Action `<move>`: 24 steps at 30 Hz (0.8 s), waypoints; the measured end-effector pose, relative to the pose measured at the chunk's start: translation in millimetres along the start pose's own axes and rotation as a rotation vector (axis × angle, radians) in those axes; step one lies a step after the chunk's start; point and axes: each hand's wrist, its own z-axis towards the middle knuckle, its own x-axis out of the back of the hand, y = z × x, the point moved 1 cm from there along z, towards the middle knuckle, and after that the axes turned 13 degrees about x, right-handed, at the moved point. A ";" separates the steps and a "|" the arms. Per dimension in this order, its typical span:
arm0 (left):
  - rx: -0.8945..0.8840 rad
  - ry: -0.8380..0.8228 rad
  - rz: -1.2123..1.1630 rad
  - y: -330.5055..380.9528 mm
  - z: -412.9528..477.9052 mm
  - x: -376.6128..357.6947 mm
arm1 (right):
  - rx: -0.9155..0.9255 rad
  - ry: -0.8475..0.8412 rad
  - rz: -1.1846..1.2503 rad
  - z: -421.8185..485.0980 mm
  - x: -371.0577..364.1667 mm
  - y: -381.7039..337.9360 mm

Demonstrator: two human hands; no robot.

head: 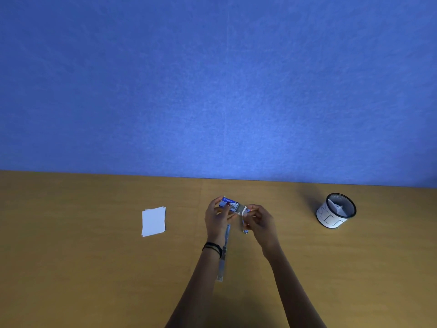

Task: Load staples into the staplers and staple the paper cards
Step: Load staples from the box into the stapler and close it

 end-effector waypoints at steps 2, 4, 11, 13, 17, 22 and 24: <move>-0.001 0.003 0.001 1.0 -0.8 -0.4 | 0.062 0.010 -0.059 -0.1 -0.7 -1.2; -0.005 -0.002 -0.005 1.7 -1.9 -0.1 | 0.115 0.015 -0.114 0.1 -1.3 -1.3; 0.006 -0.031 0.017 3.3 -3.4 -1.2 | 0.316 -0.014 -0.345 -2.2 -2.4 -0.2; 0.005 -0.038 0.020 2.5 -5.1 -2.1 | 0.371 -0.031 -0.433 -1.9 -2.2 0.2; 0.000 -0.040 0.038 1.8 -8.1 -4.7 | 0.420 -0.089 -0.549 0.8 -3.6 0.9; 0.002 -0.037 0.023 3.0 -10.5 -5.6 | 0.407 -0.105 -0.524 3.3 -5.4 -0.6; -0.001 -0.032 0.025 4.1 -11.1 -5.5 | 0.379 -0.092 -0.479 3.3 -5.6 0.0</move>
